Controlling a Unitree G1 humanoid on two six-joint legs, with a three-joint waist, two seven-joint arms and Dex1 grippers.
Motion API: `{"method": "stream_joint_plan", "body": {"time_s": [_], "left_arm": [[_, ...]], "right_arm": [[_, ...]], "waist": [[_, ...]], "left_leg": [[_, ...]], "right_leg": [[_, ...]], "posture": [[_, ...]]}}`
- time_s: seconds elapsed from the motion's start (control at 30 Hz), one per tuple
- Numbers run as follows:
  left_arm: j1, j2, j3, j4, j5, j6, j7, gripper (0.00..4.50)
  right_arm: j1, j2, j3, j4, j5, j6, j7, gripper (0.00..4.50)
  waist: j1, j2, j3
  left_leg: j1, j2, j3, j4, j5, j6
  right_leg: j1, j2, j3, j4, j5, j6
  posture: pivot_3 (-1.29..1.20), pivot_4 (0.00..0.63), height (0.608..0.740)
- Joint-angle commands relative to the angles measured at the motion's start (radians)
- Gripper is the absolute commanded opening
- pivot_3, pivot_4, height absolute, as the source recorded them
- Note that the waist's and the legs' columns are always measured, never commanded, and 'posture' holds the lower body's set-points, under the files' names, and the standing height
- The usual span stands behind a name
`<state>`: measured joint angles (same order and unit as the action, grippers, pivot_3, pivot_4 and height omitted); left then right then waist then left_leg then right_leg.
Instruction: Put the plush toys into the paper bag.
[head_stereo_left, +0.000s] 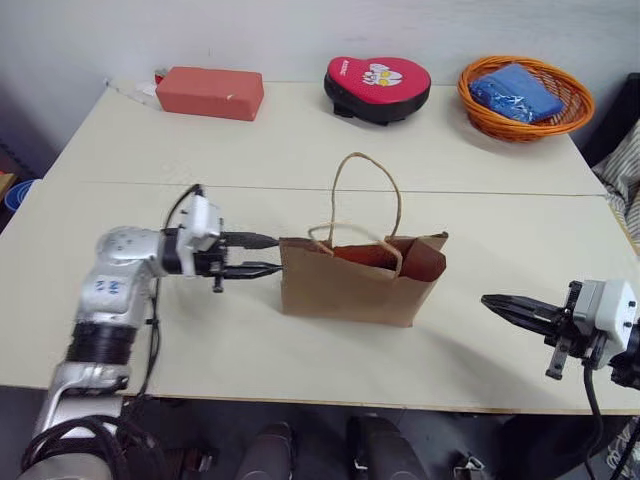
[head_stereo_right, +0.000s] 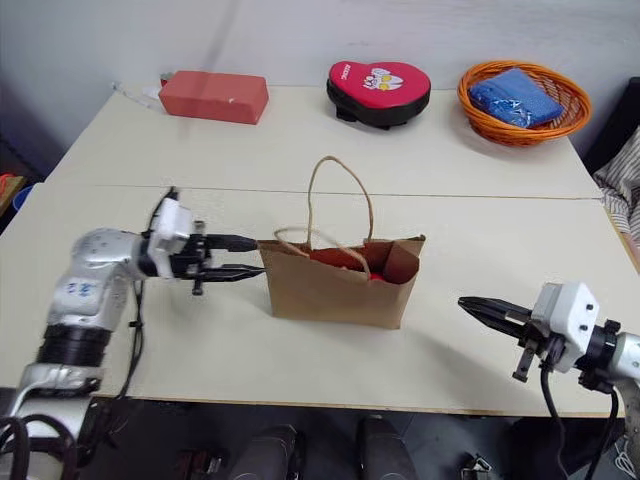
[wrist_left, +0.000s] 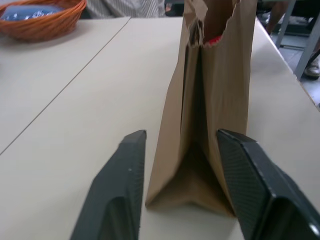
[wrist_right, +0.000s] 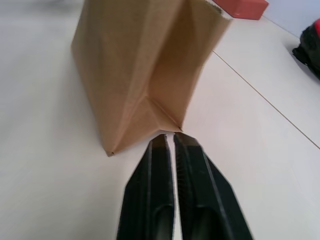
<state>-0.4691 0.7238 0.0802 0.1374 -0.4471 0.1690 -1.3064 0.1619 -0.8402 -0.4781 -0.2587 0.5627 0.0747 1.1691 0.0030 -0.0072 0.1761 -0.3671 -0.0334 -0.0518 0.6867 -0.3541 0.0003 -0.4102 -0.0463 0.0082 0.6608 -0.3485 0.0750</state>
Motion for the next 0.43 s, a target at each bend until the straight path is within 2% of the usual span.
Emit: {"method": "stream_joint_plan", "body": {"time_s": [0.03, 0.13, 0.3, 0.43], "left_arm": [[0.110, 0.083, 0.110, -0.109, -0.041, 0.032, 0.008, 3.59], [0.291, 0.175, 0.214, -0.149, 0.005, -0.026, -0.004, 4.50], [0.434, 0.240, 0.327, -0.151, 0.040, -0.083, 0.040, 4.50], [0.457, 0.255, 0.363, -0.152, 0.031, -0.082, 0.053, 4.50]], "right_arm": [[-0.003, -0.045, -0.026, 0.003, 0.028, 0.012, 0.053, 1.57], [-0.043, -0.089, -0.035, 0.063, 0.014, -0.042, 0.122, 2.57], [-0.103, -0.158, -0.029, 0.193, -0.010, -0.135, 0.251, 4.37], [-0.178, -0.173, 0.002, 0.272, -0.029, -0.172, 0.278, 4.44]], "waist": [[0.000, 0.000, 0.000], [-0.004, 0.000, 0.000], [0.009, 0.001, 0.001], [0.021, 0.001, 0.001]], "left_leg": [[0.000, 0.000, 0.000, 0.000, 0.000, 0.000], [0.000, 0.000, 0.000, -0.001, 0.000, 0.000], [0.002, 0.000, 0.000, -0.002, -0.001, 0.001], [0.002, 0.000, 0.000, -0.002, -0.001, 0.001]], "right_leg": [[0.000, 0.000, 0.000, 0.000, 0.000, 0.000], [0.000, 0.000, 0.000, -0.001, 0.000, 0.000], [0.002, -0.001, 0.000, -0.002, 0.000, 0.000], [0.002, -0.002, 0.000, -0.002, 0.000, 0.000]], "posture": [[0.00, 0.150, 0.740], [0.00, 0.150, 0.740], [0.00, 0.150, 0.740], [0.00, 0.150, 0.740]]}}
